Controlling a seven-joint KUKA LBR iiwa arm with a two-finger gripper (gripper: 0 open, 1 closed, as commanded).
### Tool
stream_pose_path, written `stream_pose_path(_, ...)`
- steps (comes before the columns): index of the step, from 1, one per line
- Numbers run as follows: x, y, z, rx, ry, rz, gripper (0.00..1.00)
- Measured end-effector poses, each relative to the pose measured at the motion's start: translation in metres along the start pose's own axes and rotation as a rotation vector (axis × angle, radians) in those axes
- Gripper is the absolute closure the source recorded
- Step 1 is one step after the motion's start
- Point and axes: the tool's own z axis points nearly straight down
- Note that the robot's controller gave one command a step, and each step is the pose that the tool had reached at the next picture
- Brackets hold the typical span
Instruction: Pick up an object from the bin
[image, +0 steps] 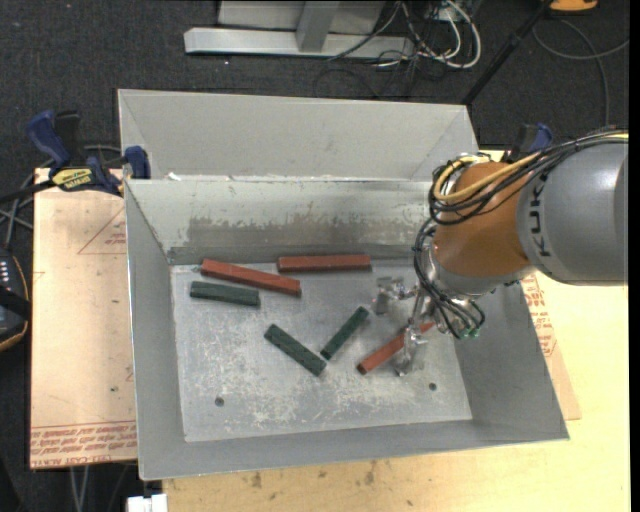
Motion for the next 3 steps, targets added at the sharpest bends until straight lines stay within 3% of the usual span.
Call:
stream_pose_path(1,-0.012,-0.002,-0.004,0.001,-0.004,0.016,0.0)
stream_pose_path(2,-0.002,0.0,-0.002,0.001,-0.004,0.002,1.0)
stream_pose_path(3,-0.002,0.0,-0.002,0.001,-0.004,0.002,1.0)
